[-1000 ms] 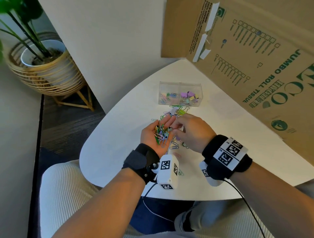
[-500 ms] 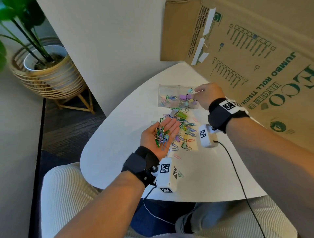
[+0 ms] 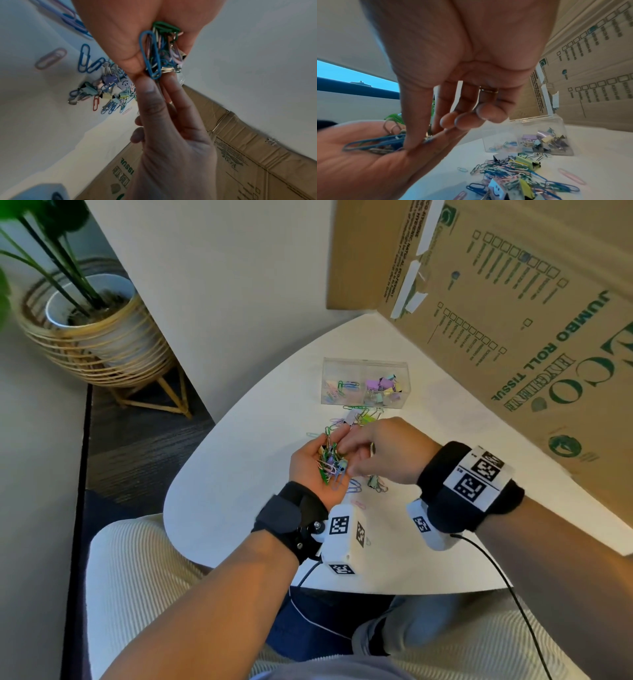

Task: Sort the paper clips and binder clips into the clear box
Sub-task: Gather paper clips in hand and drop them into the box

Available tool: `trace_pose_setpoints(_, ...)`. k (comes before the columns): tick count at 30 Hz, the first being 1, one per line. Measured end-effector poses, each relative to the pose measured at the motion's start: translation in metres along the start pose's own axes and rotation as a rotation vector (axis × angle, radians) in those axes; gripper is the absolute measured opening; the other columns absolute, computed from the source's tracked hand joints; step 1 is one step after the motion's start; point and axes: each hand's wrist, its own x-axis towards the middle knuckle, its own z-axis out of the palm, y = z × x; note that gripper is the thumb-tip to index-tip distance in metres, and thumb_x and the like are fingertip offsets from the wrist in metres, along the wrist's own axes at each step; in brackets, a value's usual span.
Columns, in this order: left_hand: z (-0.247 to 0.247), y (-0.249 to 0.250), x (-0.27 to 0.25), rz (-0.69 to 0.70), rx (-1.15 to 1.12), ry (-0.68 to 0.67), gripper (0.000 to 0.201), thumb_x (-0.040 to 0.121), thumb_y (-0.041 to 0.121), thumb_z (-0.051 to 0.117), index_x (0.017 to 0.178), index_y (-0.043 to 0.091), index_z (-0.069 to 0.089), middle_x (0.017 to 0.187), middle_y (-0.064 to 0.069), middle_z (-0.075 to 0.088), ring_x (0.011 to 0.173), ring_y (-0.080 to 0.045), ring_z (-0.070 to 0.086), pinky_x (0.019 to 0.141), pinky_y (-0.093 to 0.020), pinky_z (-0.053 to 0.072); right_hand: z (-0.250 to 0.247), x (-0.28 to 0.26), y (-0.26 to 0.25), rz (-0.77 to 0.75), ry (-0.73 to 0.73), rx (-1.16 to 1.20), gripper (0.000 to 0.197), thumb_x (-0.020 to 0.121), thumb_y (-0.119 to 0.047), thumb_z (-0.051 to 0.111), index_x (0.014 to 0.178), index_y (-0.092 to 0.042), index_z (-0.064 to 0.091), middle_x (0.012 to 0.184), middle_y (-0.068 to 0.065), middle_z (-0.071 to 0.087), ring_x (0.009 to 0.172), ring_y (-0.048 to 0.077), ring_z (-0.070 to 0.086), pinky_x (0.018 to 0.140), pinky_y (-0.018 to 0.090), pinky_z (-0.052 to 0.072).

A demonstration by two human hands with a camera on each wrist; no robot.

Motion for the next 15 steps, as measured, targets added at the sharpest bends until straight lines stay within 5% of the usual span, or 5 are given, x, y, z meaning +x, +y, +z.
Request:
trace_pose_setpoints(4,0.000,-0.001,-0.002,0.011,-0.002,0.012,0.040,0.098,0.025,0.033,0.111,0.000,0.061,0.115,-0.019,0.061,0.100,-0.033,0.057,0.089,-0.040,0.050,0.010,0.001,-0.002,-0.091,0.013,-0.093,0.011,0.079,-0.024,0.071,0.090,-0.020,0.074,0.094,0.001,0.069,0.083,0.019,0.061,0.079,0.040,0.051)
trace_pose_setpoints(9,0.000,0.001,-0.003,0.009,-0.020,0.022,0.042,0.099,0.026,0.031,0.107,-0.001,0.063,0.101,-0.020,0.068,0.083,-0.033,0.067,0.068,-0.034,0.058,0.014,-0.001,0.000,-0.112,0.116,-0.015,0.013,0.086,-0.029,0.065,0.075,-0.022,0.066,0.083,0.005,0.065,0.080,0.021,0.059,0.074,0.041,0.050)
trace_pose_setpoints(12,0.003,-0.001,-0.004,0.041,-0.039,0.044,0.041,0.100,0.024,0.033,0.111,-0.002,0.063,0.098,-0.021,0.070,0.083,-0.032,0.069,0.082,-0.034,0.055,0.010,-0.001,0.002,-0.103,0.154,-0.019,0.022,0.093,-0.031,0.056,0.073,-0.026,0.063,0.074,0.002,0.063,0.069,0.018,0.054,0.068,0.039,0.048)
trace_pose_setpoints(15,0.003,-0.002,-0.003,0.048,-0.052,0.049,0.040,0.100,0.023,0.035,0.113,-0.003,0.063,0.104,-0.023,0.069,0.095,-0.033,0.065,0.090,-0.037,0.051,0.008,0.000,0.010,-0.104,0.186,-0.018,0.028,0.095,-0.032,0.049,0.078,-0.019,0.067,0.082,0.002,0.070,0.079,0.020,0.060,0.074,0.042,0.050)
